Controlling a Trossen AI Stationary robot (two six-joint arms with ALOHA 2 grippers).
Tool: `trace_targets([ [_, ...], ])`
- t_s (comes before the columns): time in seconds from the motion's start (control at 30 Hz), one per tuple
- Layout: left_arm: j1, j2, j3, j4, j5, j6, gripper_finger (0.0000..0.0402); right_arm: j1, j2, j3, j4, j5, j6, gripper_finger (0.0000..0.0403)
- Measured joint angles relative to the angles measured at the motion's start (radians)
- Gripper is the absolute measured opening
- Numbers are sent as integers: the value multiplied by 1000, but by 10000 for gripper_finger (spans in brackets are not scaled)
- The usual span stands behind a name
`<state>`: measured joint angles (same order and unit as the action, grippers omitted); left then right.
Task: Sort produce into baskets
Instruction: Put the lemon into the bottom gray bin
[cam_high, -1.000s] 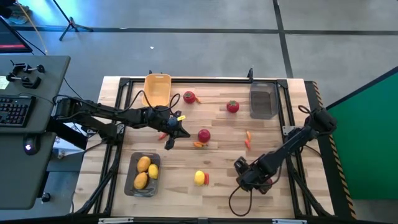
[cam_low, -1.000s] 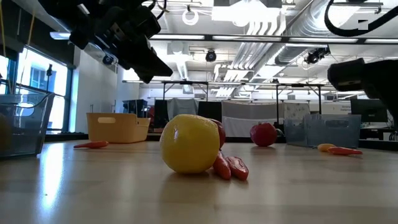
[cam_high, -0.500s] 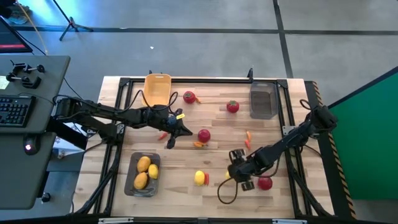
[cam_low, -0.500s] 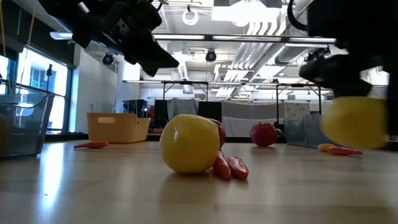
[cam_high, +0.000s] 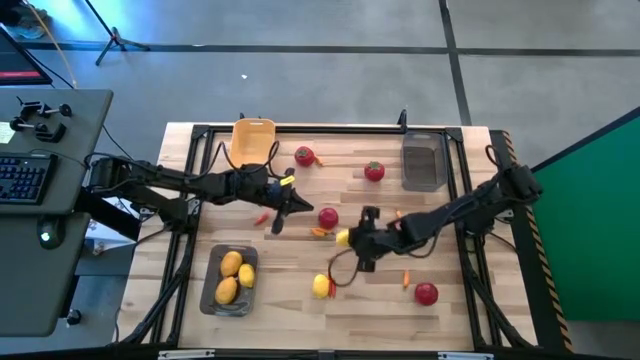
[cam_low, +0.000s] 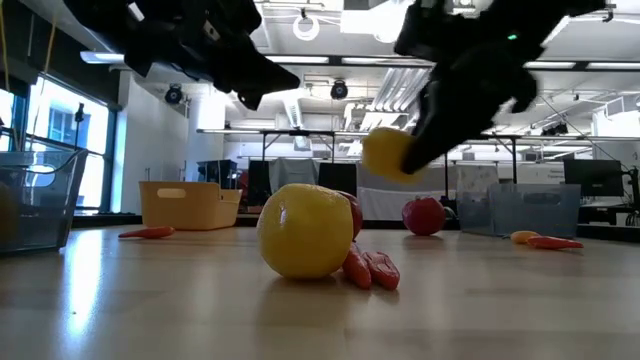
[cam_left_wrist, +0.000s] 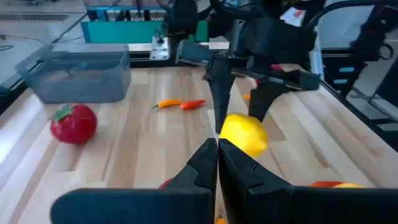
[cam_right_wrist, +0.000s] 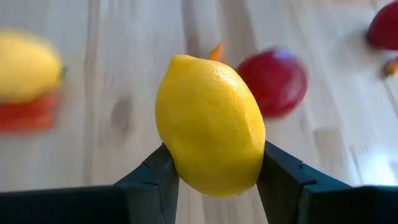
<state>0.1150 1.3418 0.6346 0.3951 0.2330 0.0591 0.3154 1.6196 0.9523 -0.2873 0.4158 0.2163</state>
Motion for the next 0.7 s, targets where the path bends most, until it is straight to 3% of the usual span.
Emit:
trace_targets([
  [0.33,46,-72,0,6,25,2,0,-172,0,-235,731,-168,-72,152],
  [0.53,64,-101,0,20,16,-55,7,-256,0,-257,877,-187,-120,153],
  [0.7,53,-101,0,16,15,-55,48,-306,0,-257,963,-234,-127,153],
])
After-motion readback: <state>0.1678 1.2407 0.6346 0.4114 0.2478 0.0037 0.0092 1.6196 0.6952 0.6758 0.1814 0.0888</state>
